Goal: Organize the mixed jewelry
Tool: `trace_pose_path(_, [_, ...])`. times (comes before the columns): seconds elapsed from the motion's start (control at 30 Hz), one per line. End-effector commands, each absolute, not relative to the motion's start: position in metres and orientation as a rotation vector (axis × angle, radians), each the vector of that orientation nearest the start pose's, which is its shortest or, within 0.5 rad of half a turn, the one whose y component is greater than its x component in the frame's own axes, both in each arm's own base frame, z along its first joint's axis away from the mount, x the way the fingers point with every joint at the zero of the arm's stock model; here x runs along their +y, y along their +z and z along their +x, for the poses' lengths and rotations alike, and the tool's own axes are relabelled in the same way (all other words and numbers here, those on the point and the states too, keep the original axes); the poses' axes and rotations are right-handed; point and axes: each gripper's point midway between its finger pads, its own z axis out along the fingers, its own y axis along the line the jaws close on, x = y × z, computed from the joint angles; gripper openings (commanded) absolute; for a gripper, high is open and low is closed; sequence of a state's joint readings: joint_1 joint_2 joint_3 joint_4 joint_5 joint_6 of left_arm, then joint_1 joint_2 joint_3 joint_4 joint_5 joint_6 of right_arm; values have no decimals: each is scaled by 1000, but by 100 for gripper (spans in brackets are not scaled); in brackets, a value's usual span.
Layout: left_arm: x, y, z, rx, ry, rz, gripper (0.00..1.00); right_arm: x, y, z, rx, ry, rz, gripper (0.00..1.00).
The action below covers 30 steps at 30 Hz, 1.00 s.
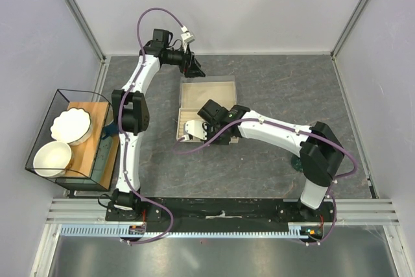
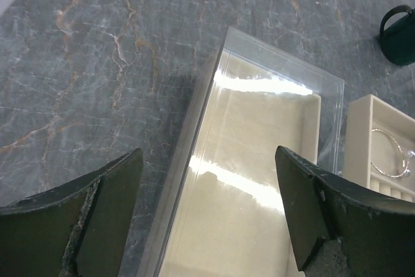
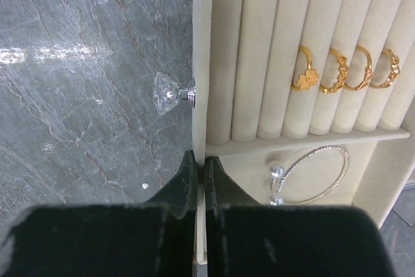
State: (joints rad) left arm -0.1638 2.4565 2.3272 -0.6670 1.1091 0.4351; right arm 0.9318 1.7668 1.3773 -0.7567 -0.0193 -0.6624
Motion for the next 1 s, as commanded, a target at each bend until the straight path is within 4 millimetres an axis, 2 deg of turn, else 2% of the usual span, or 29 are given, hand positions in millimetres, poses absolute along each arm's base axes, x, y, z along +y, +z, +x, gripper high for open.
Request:
trace_pose_path(0.0, [-248,155,535,1726,-1092,1144,90,324,115,267,1816,144,-1901,0])
trace_pose_path(0.17, [-250,147,536,1737,-1089,1150,91,324,116,269,1819,148,-1892,0])
trace_pose_path(0.37, [-255,138,525,1761,-1118,1171,91,323,115,273,1828,157,-1880,0])
trace_pose_path(0.57, [-255,136,521,1763,-1127,1177,90,319,109,279,1834,163,-1884,0])
trace_pose_path(0.97, [-261,135,512,1760,-1142,1206,90,313,110,293,1817,152,-1890,0])
